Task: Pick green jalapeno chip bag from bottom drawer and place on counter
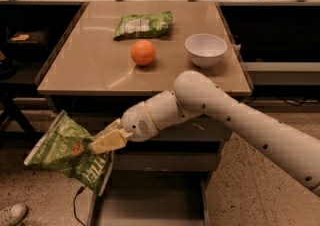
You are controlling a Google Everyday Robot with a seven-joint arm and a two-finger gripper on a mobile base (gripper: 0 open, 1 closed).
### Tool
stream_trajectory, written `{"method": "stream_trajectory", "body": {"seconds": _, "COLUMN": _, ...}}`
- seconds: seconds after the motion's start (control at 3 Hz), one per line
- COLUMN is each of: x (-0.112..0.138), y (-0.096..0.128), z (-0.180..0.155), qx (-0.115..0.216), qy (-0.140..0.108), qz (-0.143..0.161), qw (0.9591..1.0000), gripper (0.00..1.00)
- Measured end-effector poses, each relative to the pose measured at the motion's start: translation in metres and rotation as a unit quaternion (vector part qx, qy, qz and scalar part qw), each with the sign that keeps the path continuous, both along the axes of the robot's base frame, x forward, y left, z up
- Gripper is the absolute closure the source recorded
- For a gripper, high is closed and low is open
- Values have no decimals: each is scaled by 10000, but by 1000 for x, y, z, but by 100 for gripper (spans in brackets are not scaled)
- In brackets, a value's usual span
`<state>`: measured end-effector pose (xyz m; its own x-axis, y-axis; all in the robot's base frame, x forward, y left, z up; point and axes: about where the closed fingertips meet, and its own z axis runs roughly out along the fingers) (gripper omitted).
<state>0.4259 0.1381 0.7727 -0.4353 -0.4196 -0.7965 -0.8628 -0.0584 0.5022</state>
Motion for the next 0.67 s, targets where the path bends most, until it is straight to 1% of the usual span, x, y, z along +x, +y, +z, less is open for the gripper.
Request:
{"method": "stream_trajectory", "body": {"seconds": 0.33, "x": -3, "y": 7, "z": 42, "qx": -329, "qy": -464, "qz": 124, "qw": 9983, "gripper": 100}}
{"method": "stream_trajectory", "body": {"seconds": 0.67, "x": -5, "y": 9, "z": 45, "qx": -337, "qy": -495, "qz": 127, "qw": 9981, "gripper": 100}}
